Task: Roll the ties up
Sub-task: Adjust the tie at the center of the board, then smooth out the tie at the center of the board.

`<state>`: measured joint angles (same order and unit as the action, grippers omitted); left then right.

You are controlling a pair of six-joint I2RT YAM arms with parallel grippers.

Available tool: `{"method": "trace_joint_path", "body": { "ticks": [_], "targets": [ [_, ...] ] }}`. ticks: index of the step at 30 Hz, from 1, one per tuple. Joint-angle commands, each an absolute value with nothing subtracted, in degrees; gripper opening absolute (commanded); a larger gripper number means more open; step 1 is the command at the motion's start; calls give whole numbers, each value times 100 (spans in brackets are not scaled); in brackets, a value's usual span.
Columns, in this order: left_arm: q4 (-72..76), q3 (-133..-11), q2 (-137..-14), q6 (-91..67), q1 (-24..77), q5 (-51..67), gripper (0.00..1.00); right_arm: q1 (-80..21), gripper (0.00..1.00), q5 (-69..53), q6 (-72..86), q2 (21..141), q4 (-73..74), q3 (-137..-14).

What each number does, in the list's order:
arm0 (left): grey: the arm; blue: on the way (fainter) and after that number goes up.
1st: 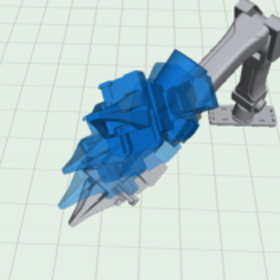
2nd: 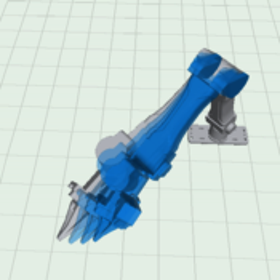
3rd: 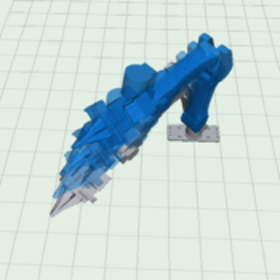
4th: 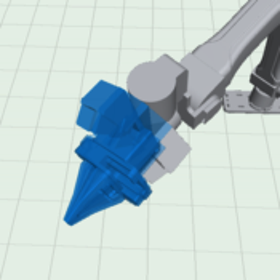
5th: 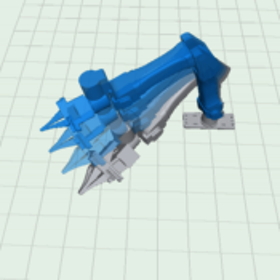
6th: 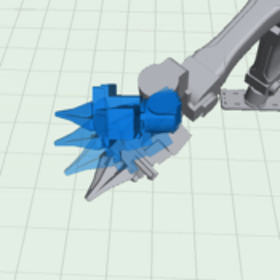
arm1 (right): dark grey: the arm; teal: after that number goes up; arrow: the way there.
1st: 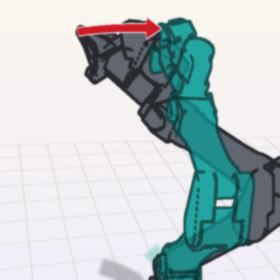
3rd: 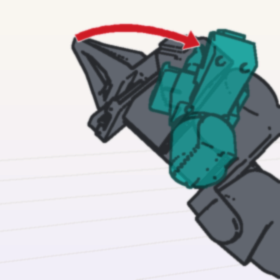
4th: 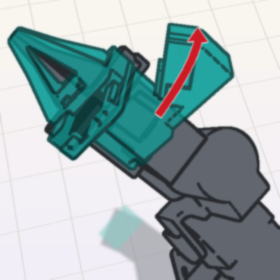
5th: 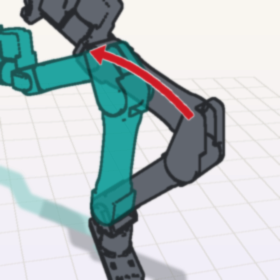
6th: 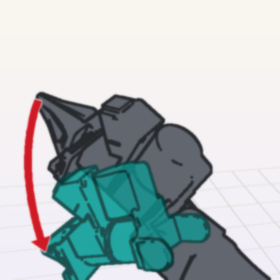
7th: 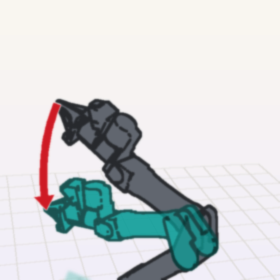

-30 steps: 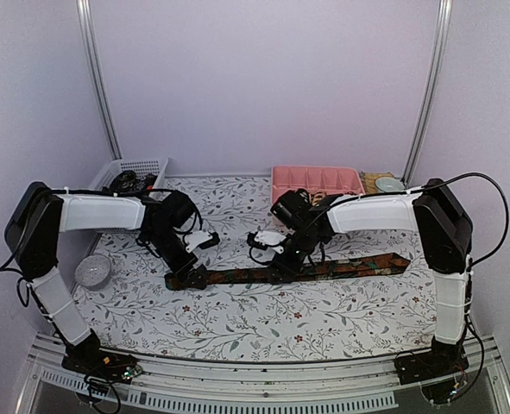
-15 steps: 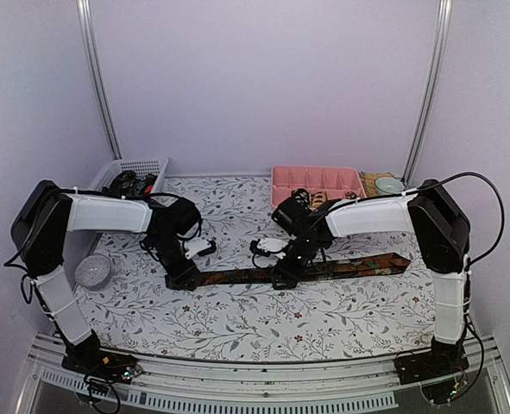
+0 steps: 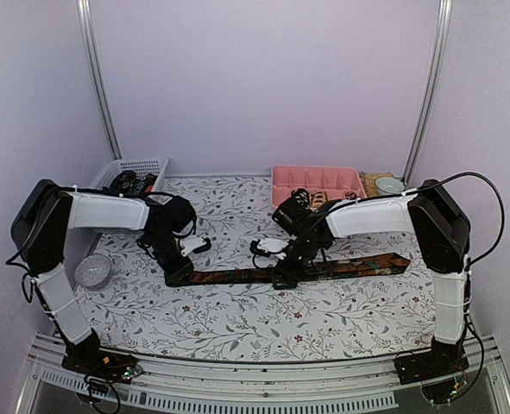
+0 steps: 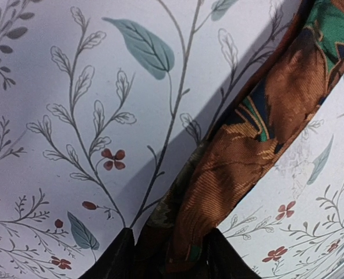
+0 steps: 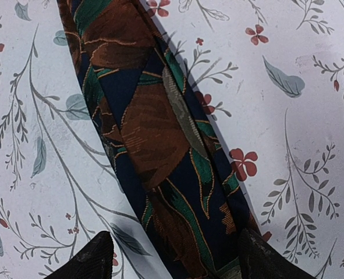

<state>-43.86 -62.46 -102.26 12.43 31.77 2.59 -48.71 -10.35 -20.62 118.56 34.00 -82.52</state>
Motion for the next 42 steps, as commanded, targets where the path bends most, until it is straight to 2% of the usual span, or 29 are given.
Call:
{"method": "trace_joint_path", "body": {
  "ticks": [1, 6, 9, 10, 16, 25, 32, 38, 42],
  "targets": [
    [-4412, -6342, -10157, 1276, 3098, 392, 56, -4894, 73, -1162, -2083, 11963, 3612, -8051],
    [-4456, -6404, -9869, 1126, 2999, 431, 86, -4882, 74, -1362, -2080, 11786, 3591, -8048],
    [-4390, -6431, -9492, 921, 2841, 443, 99, -4837, 75, -1844, -1982, 11532, 3501, -8110],
    [-4346, -6433, -9352, 824, 2775, 459, 100, -4804, 75, -1992, -1929, 11445, 3475, -8145],
    [-3602, -6066, -8688, -183, 2305, 706, 100, -4566, 75, -2388, -1424, 11080, 3267, -8472],
    [-2219, -4672, -7998, -1827, 2127, 1141, 97, -4373, 77, -1065, -697, 11189, 3168, -8752],
    [-2373, -4252, -7582, -1973, 2127, 1031, 82, -3943, 76, -1079, -54, 11143, 3330, -8459],
    [-2638, -4154, -7474, -1912, 2131, 1104, 80, -3530, 73, -974, 446, 10970, 3381, -8001],
    [-2591, -4057, -7478, -1950, 2127, 1158, 77, -3441, 72, -451, 603, 10834, 3571, -7844]
  ]
}}
